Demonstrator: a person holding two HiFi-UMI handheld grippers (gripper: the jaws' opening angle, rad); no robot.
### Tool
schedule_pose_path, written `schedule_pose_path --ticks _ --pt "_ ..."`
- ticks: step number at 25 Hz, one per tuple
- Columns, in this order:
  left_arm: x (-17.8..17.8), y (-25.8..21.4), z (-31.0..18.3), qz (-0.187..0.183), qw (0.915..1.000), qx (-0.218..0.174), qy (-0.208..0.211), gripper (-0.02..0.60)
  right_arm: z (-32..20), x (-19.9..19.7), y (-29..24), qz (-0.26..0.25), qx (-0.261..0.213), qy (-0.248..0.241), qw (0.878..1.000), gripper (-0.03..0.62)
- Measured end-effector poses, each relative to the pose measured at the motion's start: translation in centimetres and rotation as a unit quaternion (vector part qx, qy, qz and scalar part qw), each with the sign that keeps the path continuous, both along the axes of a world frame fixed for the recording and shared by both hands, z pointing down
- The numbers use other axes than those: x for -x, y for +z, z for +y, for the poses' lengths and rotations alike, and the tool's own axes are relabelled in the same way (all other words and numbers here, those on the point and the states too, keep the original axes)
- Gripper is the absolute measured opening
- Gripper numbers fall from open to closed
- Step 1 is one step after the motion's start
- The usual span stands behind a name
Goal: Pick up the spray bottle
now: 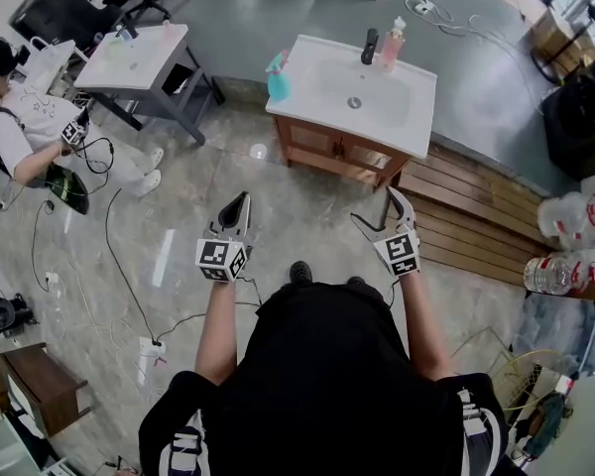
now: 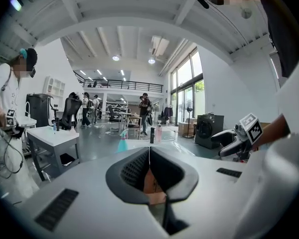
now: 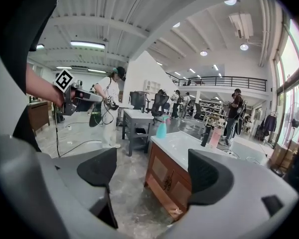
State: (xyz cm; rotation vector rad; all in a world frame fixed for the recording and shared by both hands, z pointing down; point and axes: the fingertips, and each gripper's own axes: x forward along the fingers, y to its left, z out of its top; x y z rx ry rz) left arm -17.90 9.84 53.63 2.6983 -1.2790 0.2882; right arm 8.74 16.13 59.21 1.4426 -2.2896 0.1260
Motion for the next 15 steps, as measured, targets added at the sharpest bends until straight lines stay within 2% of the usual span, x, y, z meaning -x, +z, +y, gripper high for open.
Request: schedule_pose_path --ticks 15 --pt "3.9 0.9 -3.4 -0.007 0.9994 0.009 0.033 0.025 -2.2 4.1 0.7 -0.003 0.001 0.041 0.999 0.453"
